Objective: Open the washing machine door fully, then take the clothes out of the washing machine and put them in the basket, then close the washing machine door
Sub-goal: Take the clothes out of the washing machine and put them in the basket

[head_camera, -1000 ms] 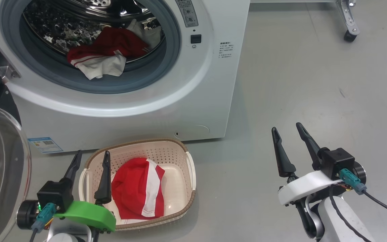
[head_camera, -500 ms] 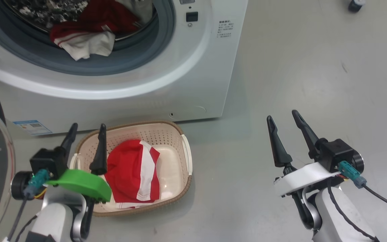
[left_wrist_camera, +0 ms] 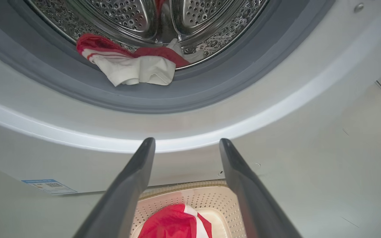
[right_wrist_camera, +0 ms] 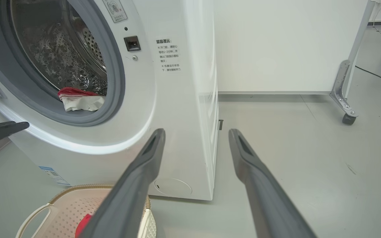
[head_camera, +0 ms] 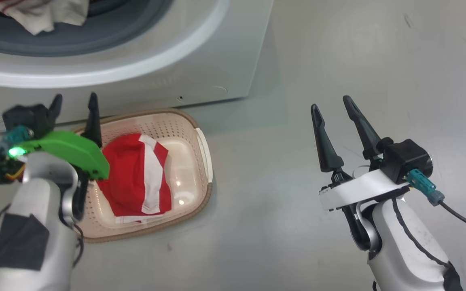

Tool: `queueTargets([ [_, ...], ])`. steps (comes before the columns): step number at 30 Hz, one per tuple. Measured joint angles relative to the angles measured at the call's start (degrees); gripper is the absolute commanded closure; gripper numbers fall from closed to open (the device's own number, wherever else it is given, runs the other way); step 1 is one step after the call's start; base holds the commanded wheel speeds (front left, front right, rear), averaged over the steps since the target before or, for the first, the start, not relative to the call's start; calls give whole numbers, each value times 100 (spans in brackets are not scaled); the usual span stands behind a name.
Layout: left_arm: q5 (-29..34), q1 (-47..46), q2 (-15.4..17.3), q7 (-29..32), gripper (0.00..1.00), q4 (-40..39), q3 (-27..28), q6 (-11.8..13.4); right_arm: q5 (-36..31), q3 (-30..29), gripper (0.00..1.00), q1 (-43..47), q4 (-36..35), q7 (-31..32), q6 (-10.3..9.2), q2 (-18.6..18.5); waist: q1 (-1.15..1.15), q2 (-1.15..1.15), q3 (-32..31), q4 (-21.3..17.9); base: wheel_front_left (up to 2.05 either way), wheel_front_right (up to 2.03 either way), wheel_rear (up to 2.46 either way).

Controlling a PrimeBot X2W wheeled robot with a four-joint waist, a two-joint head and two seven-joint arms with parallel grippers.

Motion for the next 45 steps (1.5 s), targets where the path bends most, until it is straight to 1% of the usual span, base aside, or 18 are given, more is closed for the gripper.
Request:
queueTargets([
  [2, 0, -265, 88, 197, 0, 92, 8, -23, 49, 32, 0, -59, -45, 0, -44, 0, 0, 0, 159, -66, 0, 0, 0],
  [5, -2, -697, 197, 452, 0, 210, 69, -60, 182, 97, 0, -185, -126, 0, -54, -2, 0, 0, 401, -162, 0, 0, 0],
  [7, -2, -948, 313, 590, 0, 263, 109, -74, 257, 160, 0, -291, -164, 0, -57, -2, 0, 0, 559, -227, 0, 0, 0],
  [9, -2, -1183, 456, 717, 0, 323, 134, -75, 318, 210, 0, -392, -200, 0, -100, 0, 0, 0, 707, -295, 0, 0, 0],
  [18, 164, -2181, 970, 873, 0, 399, 313, -122, 661, 386, 0, -645, -276, 0, -176, -1, 1, 0, 1205, -655, 0, 0, 0],
  [23, 359, -2553, 1327, 881, 0, 476, 458, -93, 815, 527, 0, -731, -312, 0, -250, -1, 1, 0, 1371, -865, 0, 0, 0],
  [27, 475, -2782, 1595, 1001, 0, 612, 486, -55, 926, 595, 0, -746, -323, 0, -266, 1, 1, 0, 1474, -1034, 0, 0, 0],
  [29, 521, -2906, 1684, 1065, 0, 633, 480, -56, 964, 620, 0, -764, -337, 0, -302, 0, 1, 0, 1528, -1108, 0, 0, 0],
  [35, 539, -3288, 1950, 1194, 0, 776, 539, -56, 1050, 717, 0, -826, -403, 0, -328, 2, 1, 0, 1700, -1287, 0, 0, 0],
  [42, 538, -3554, 2079, 1389, 0, 950, 637, -56, 1204, 722, 0, -906, -499, 0, -350, 3, 1, 0, 1862, -1394, 0, 0, 0],
  [45, 533, -3600, 2080, 1495, 0, 1092, 653, -56, 1204, 730, 0, -972, -509, 0, -352, 4, 1, 0, 1911, -1424, 0, 0, 0],
])
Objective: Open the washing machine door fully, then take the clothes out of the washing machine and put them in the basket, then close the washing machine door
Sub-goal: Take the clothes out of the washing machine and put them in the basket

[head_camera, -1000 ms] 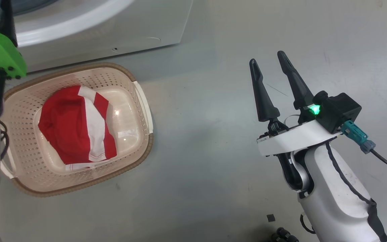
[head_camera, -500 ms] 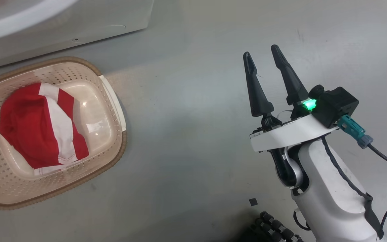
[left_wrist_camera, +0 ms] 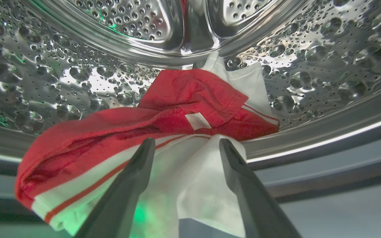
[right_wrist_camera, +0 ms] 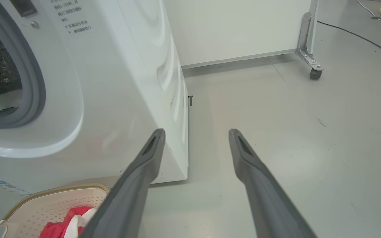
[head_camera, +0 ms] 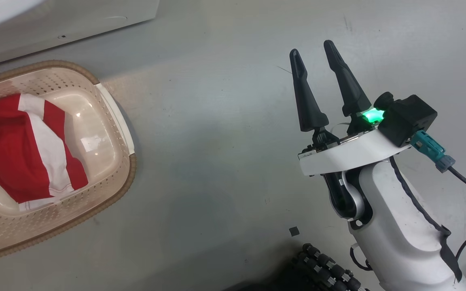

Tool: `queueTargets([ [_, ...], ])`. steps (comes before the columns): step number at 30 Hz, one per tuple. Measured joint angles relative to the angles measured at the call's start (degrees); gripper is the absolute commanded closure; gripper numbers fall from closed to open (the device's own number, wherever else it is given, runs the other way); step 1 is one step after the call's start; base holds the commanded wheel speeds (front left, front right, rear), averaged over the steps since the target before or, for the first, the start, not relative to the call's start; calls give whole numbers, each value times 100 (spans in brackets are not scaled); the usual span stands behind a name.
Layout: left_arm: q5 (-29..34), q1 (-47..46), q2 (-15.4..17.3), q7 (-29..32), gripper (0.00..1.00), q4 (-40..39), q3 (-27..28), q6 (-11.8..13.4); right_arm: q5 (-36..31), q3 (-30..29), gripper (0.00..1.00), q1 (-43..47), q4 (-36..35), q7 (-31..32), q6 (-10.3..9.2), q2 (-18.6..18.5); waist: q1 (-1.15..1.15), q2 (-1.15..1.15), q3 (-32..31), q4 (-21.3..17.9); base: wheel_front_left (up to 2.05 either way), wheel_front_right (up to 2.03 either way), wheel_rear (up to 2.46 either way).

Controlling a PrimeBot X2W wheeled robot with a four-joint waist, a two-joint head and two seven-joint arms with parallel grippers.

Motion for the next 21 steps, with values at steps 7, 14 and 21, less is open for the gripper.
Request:
queueTargets([
  [7, -7, -151, 45, 309, 0, 218, -5, 9, 0, 25, 0, -91, 8, 0, -1, 0, 0, 0, 76, 5, 0, 0, 0],
  [14, 24, -298, 98, 716, 0, 438, -45, 74, 0, 45, 0, -112, 12, 0, -1, 0, -1, 0, 102, 0, 0, 0, 0],
  [21, 110, -378, 152, 1021, 100, 554, -144, 86, 1, 59, 0, -187, 24, 0, -1, 0, -1, 0, 97, -22, 0, 0, 0],
])
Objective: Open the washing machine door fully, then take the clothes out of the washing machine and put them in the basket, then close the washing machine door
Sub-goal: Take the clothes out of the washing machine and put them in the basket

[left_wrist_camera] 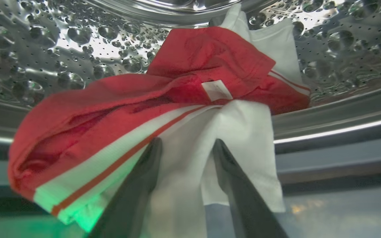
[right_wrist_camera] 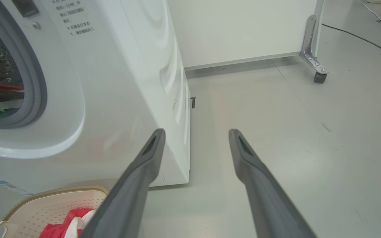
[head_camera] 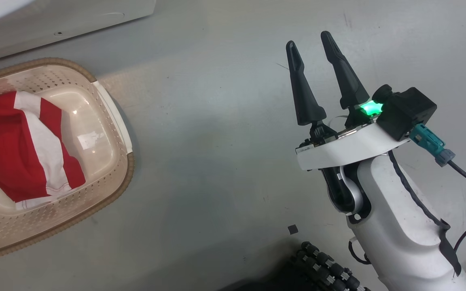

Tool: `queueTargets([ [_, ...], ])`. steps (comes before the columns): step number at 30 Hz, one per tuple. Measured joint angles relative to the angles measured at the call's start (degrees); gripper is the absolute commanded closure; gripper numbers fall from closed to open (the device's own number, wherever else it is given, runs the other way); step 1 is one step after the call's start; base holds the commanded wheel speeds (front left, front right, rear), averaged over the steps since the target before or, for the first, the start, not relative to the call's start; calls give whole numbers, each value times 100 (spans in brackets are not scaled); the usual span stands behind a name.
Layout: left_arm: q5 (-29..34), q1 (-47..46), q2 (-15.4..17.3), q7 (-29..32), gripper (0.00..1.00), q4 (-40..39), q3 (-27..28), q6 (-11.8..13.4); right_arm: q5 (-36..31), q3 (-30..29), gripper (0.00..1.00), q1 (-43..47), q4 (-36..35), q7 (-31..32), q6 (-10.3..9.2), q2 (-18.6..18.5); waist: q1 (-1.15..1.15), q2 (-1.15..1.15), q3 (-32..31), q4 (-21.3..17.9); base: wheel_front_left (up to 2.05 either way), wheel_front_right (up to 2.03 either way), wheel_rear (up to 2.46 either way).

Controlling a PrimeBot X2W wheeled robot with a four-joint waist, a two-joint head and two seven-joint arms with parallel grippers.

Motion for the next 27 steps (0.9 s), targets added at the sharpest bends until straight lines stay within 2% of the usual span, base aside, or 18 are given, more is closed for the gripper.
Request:
queueTargets([
  [8, 29, -15, 43, 70, 100, 41, -27, 55, -2, 1, 0, -4, 33, 0, 0, 1, 0, 0, -30, 1, 0, 0, 0],
  [14, 30, 21, -25, -165, 100, 69, -80, 42, -76, -38, 0, -7, 111, 0, 0, 0, 0, 0, -103, 56, 0, 0, 0],
  [27, 41, 125, -216, -1351, 100, -423, -98, -105, -374, -136, 0, -6, 299, 0, 8, -2, 0, 0, -416, 337, 0, 0, 0],
])
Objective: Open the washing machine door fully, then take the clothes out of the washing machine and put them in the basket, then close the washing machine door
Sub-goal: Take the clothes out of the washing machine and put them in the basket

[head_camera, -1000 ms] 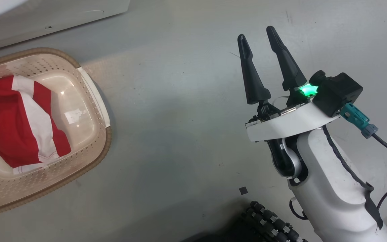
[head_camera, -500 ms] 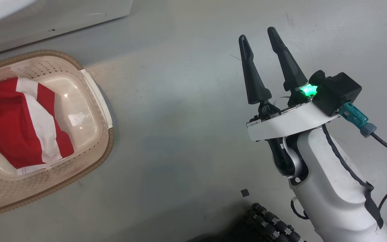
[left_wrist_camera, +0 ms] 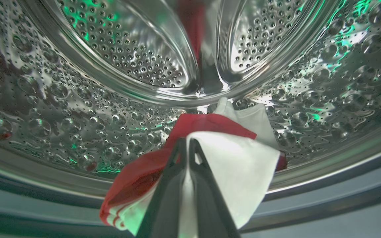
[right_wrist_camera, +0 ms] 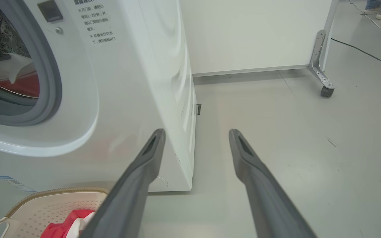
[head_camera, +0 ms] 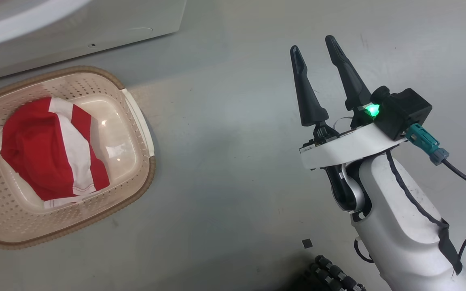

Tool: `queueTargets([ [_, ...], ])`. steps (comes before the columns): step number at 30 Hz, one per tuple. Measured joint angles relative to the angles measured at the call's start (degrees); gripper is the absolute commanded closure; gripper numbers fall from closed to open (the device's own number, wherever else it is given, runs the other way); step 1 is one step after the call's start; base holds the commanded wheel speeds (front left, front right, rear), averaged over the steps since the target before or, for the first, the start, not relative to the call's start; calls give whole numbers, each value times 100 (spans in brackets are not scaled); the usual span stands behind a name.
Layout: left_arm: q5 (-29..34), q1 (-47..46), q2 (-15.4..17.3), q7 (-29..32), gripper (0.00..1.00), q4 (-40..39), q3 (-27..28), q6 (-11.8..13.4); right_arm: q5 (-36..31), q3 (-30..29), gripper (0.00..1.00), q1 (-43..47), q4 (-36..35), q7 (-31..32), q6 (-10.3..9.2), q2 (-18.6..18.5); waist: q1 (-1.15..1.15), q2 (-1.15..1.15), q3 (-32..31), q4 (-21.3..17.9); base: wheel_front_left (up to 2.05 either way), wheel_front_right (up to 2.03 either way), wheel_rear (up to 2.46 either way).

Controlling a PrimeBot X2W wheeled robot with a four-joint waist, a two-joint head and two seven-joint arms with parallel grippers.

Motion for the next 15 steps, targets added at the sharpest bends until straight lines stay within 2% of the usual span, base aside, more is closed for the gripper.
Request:
queueTargets([
  [7, -33, 399, -280, -666, 100, -323, -1, -100, -166, -83, 0, 13, 118, 0, 18, 0, 0, 0, -232, 164, 0, 0, 0],
  [15, -91, 976, -555, -1381, 100, -730, -16, -100, -318, -211, 0, 135, 256, 0, 54, -3, 0, 0, -549, 384, 0, 0, 0],
])
